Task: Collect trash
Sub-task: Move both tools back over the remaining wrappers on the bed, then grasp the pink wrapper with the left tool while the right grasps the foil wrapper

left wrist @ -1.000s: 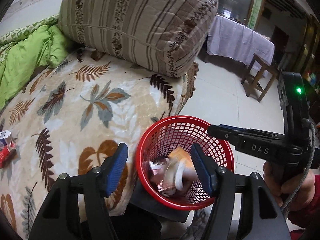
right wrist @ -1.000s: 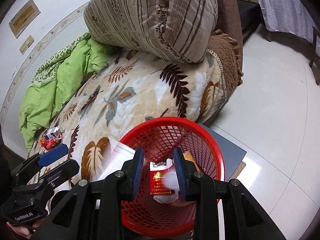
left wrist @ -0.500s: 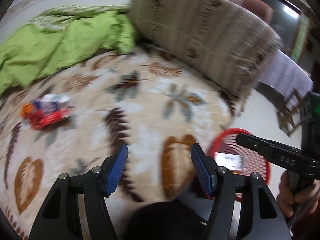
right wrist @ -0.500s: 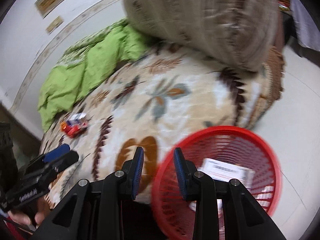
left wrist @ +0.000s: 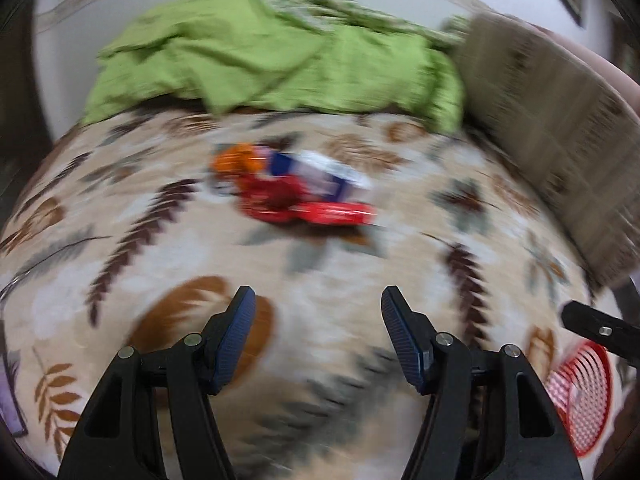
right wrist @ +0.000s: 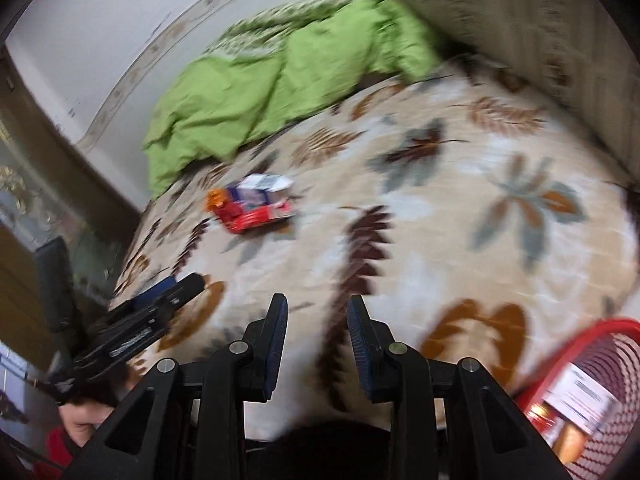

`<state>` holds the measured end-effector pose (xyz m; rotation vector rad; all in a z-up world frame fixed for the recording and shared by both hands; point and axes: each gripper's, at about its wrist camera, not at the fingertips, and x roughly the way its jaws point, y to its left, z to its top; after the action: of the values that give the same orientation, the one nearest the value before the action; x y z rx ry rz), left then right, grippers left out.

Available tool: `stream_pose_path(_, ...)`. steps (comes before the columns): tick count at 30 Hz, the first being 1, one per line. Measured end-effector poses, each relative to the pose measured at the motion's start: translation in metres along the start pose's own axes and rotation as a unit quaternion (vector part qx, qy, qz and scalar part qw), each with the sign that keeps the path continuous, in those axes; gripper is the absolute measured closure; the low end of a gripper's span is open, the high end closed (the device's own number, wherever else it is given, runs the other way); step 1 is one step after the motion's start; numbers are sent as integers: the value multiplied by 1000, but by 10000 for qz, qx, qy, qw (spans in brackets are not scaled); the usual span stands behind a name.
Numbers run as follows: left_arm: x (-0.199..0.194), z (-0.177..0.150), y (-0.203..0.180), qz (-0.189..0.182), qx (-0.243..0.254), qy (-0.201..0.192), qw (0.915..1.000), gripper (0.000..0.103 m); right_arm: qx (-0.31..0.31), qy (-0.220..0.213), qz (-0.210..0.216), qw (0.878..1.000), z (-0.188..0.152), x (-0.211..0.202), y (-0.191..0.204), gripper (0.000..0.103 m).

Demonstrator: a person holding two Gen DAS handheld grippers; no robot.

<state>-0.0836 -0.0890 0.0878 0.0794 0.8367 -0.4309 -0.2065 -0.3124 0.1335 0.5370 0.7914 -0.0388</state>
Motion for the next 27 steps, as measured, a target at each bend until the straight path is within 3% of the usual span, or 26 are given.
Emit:
stream_pose_path(1,5,1,12,143,-132,-23,9998,39,-43,40,40,10000,5,9,8,69)
stream_pose_path(3,14,1,34,480,-345,-108,9982,39,-55,145,83,9998,13,28,22,57)
stream_pose_path(6,24,-9,62,1215,-522,-411,9904,39,122,220,108,9996,24,63,38,53)
stream_pose_path(7,30,-11,69,1305,-581,-345,9891,39,226,299,140,9992,27,76,42,53)
stream_pose_path(10,35,-8,91,1132,-984,-190,9885,39,612,441,298,9967,40,111,49,53)
stream_pose_path(16,43,-3,95,1117,-1035,-176,9882,39,1416,317,360,9888,63,168,56,53)
stream_pose_path(23,51,-1,94,947,-1107,-77,9893,39,2392,311,92,9704,73,223,26,54)
stream_pose_path(27,53,0,100,864,-1263,-17,9882,39,2550,459,174,9657,75,234,12,72)
